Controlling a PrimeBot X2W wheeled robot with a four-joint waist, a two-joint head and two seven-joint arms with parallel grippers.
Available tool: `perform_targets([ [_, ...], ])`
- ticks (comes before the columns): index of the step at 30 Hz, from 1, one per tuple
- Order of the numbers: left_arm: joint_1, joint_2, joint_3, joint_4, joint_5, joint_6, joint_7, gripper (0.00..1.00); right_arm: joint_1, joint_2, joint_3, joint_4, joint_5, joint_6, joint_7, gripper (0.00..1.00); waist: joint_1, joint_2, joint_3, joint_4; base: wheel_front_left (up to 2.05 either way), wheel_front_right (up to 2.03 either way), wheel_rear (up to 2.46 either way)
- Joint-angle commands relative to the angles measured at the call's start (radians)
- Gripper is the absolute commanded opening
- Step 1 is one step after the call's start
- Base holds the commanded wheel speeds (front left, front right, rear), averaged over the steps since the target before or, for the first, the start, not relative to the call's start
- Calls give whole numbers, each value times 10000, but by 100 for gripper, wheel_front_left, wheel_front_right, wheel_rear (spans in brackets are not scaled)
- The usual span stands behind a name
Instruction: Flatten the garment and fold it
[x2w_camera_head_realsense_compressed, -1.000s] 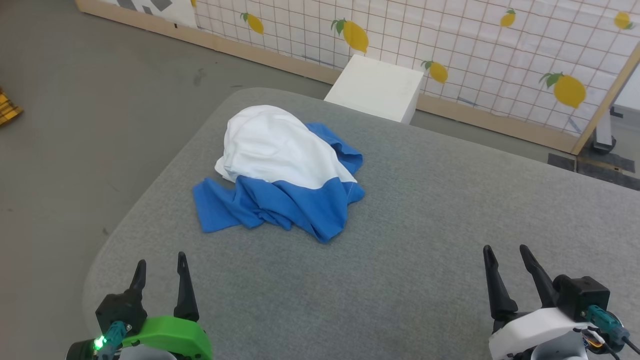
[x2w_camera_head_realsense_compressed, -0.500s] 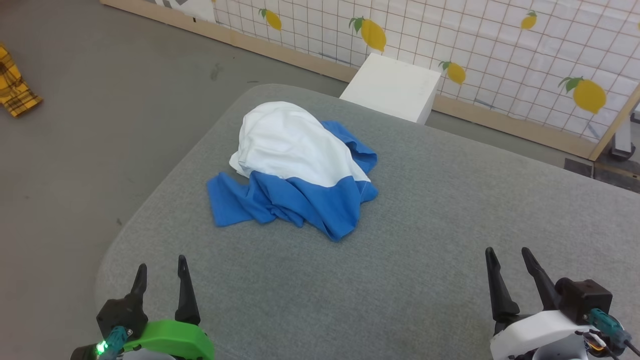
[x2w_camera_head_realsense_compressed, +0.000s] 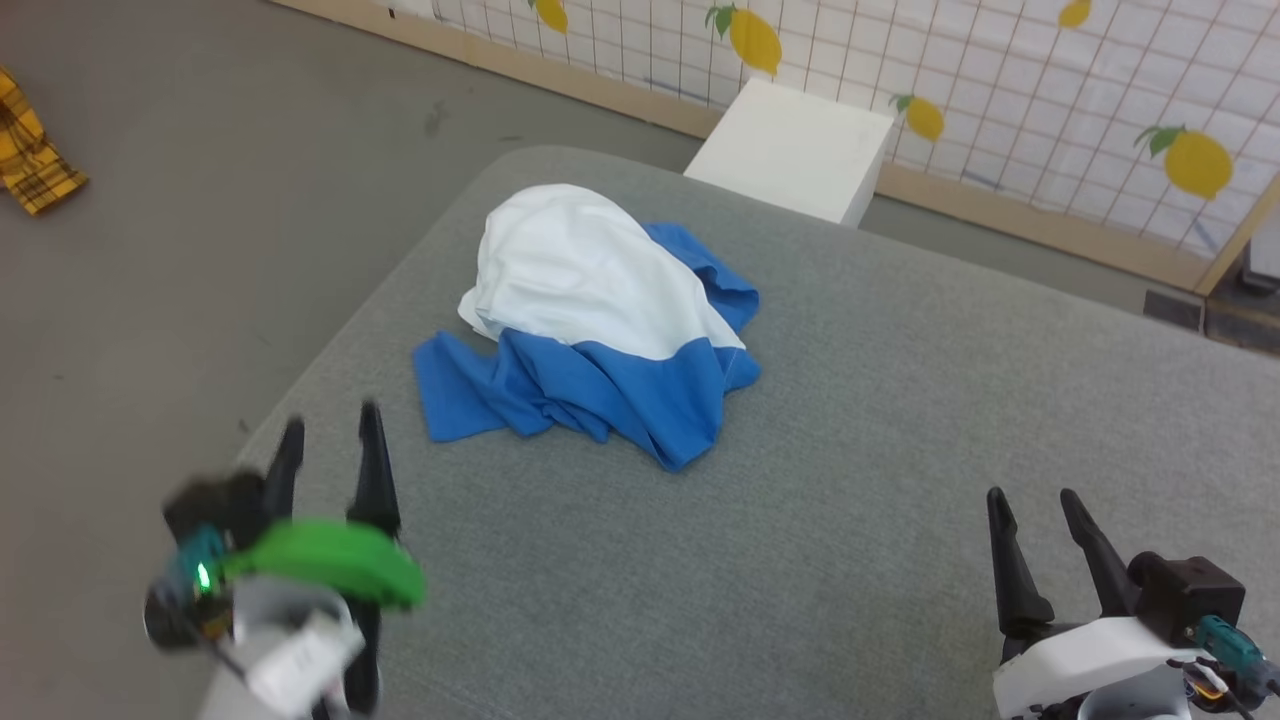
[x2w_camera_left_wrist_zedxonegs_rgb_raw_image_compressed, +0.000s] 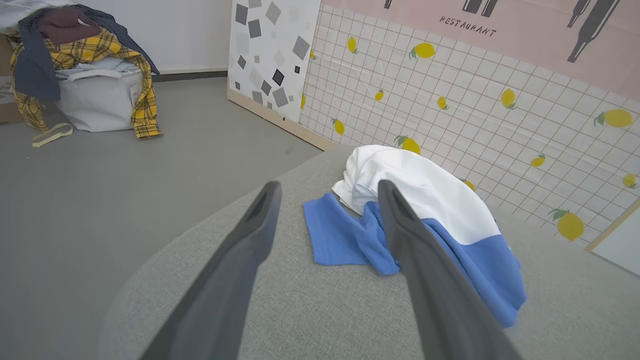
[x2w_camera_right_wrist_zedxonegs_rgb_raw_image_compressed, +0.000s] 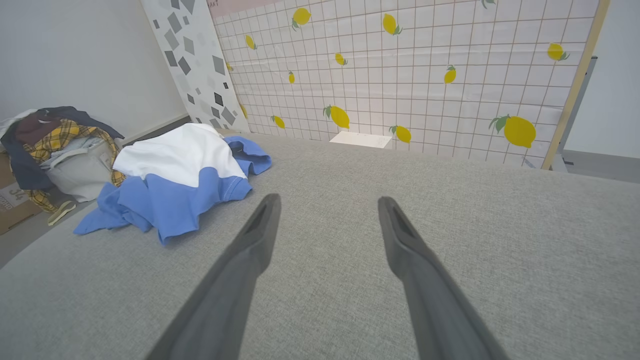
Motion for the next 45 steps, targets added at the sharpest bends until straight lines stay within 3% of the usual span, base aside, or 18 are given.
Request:
perform_targets([
  [1, -582, 202, 29, 232, -278, -142, 240, 100, 108, 1, -18, -86, 4, -15, 12, 100, 0, 63, 214, -131, 0, 0, 0],
  [6, -2528, 545, -47, 1690, -1037, -523, 1848, 100, -178, 1, -120, -371, -133, -15, 176, 100, 0, 66, 891, -581, 0, 0, 0],
  [14, -4665, 675, -53, 4106, -1800, -596, 4078, 100, -581, 1, -337, -904, -421, -15, 500, 100, 0, 66, 2152, -1827, 0, 0, 0],
  [22, -5651, 550, -312, 5854, -2116, -439, 5857, 100, -710, 1, -383, -1257, -515, -15, 606, 100, 0, 66, 2877, -2589, 0, 0, 0],
  [28, -5867, 482, -514, 6646, -2211, -177, 7032, 100, -798, 1, -285, -1301, -486, -15, 592, 100, 0, 66, 3067, -2761, 0, 0, 0],
  [32, -5765, 390, -623, 6932, -2235, -128, 7261, 100, -832, 1, -201, -1291, -457, -15, 588, 100, 0, 66, 3163, -2736, 0, 0, 0],
  [33, -5722, 355, -596, 6971, -2262, -102, 7161, 40, -834, 1, -196, -1289, -453, -15, 585, 100, 0, 66, 3179, -2712, 0, 0, 0],
  [34, -5599, 259, -561, 7013, -2294, -146, 6707, 0, -830, 1, -190, -1231, -443, -15, 568, 100, 0, 66, 3140, -2603, 0, 0, 0],
  [41, -5667, 343, 183, 6472, -2415, -206, 3583, 0, -729, 1, -127, -903, -391, -15, 488, 100, 0, 66, 2474, -2190, 0, 0, 0],
  [45, -6057, 538, 325, 5941, -2401, -785, 2234, 0, -616, 1, -39, -654, -225, -15, 393, 100, 0, 66, 1870, -1984, 0, 0, 0],
])
